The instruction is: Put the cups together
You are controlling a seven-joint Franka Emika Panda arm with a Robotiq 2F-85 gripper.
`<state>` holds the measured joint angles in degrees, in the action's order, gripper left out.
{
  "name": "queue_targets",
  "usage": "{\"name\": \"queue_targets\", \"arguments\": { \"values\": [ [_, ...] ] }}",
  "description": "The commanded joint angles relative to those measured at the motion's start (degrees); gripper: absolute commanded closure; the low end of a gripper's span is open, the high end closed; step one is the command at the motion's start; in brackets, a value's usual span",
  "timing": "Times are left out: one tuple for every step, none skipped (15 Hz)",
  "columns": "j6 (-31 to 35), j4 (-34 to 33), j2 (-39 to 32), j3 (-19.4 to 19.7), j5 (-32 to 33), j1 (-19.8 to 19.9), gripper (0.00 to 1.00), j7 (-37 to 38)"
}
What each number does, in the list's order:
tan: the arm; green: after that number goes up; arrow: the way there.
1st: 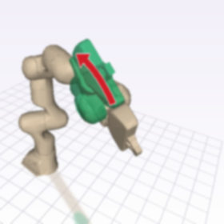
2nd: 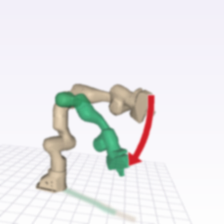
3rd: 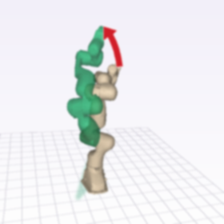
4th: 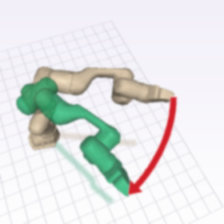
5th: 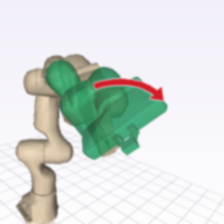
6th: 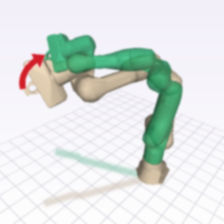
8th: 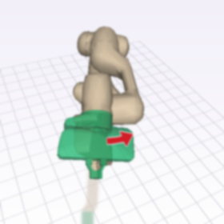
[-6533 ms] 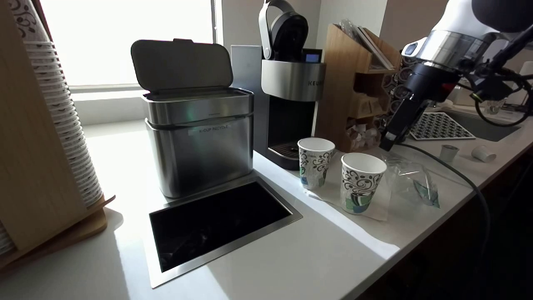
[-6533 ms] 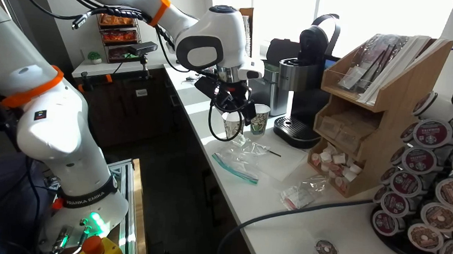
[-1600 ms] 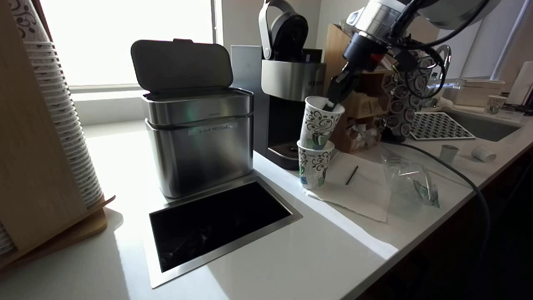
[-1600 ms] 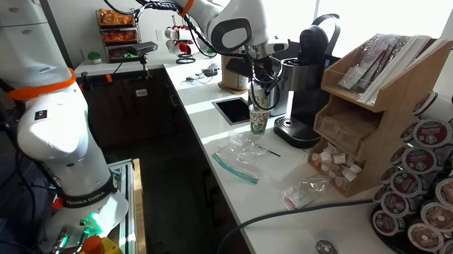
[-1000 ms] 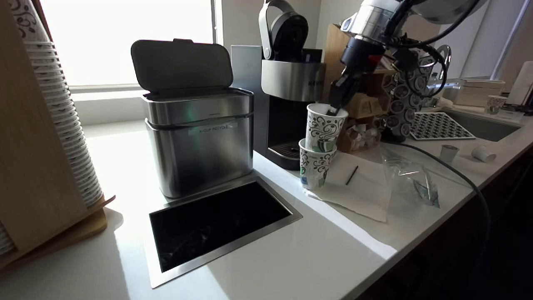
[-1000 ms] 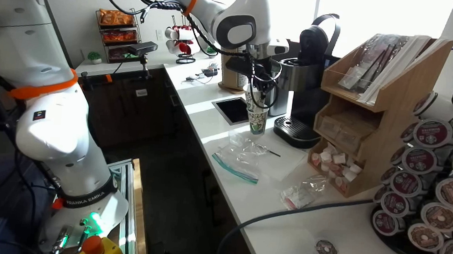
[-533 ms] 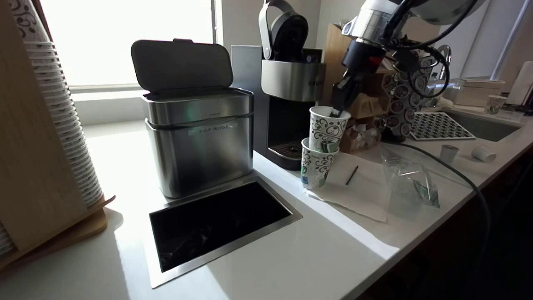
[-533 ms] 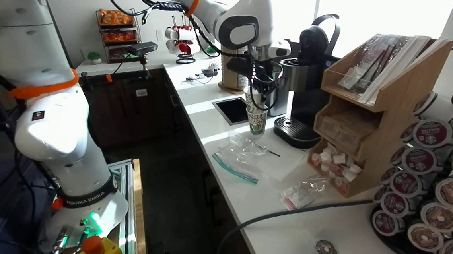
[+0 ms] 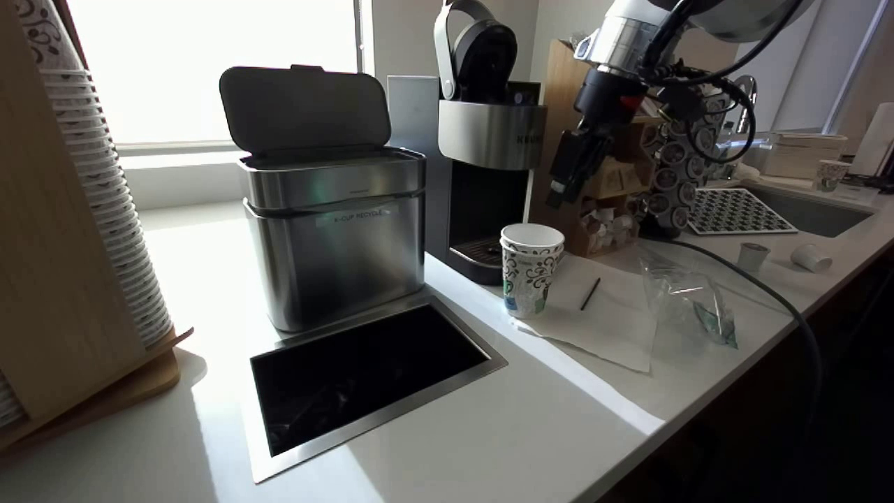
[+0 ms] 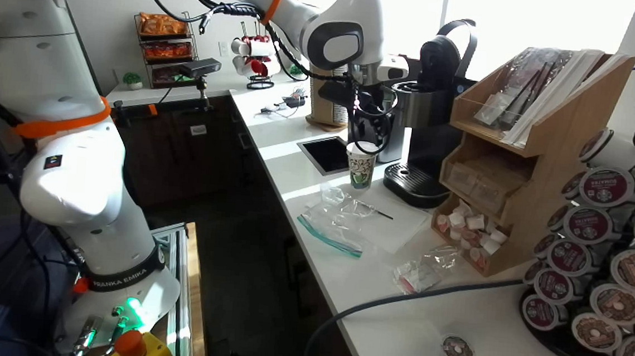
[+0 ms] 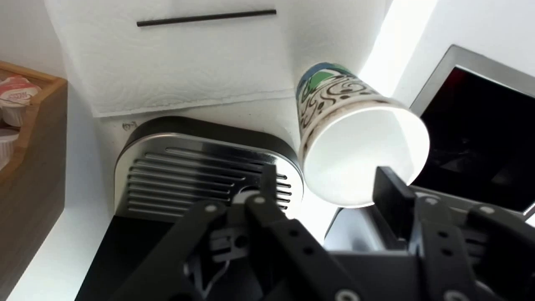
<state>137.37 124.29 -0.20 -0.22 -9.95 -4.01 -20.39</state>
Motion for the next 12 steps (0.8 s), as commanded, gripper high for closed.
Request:
{"name": "queue_targets", "arguments": {
  "values": [
    [-1.7, -0.8, 0.1, -0.9, 0.7, 0.6, 0.05, 1.2],
    [-1.6, -0.7, 0.3, -0.9, 0.6, 0.6, 0.01, 1.1],
    [-1.6, -0.7, 0.4, -1.0, 0.5, 0.6, 0.0, 1.0],
    [-1.6, -0.5, 0.6, -1.1, 0.4, 0.5, 0.0, 0.8],
    [-1.6, -0.3, 1.0, -1.2, 1.2, 0.5, 0.0, 2.2],
    [-1.4, 0.0, 1.5, -1.3, 1.1, 0.4, 0.0, 2.6],
    [-1.3, 0.2, 1.9, -1.5, 0.9, 0.3, 0.0, 3.5],
    [-0.1, -0.5, 0.4, -1.3, 0.1, 0.5, 0.0, 1.2],
    [-0.1, -0.5, 0.7, -1.5, 0.1, 0.5, 0.0, 1.6],
    [-0.1, -0.5, 0.8, -1.5, 0.1, 0.4, 0.0, 1.9],
    [-0.1, -0.5, 0.9, -1.6, 0.1, 0.4, 0.0, 2.1],
    [-0.1, -0.5, 0.9, -1.6, 0.1, 0.4, 0.0, 2.2]
  ]
}}
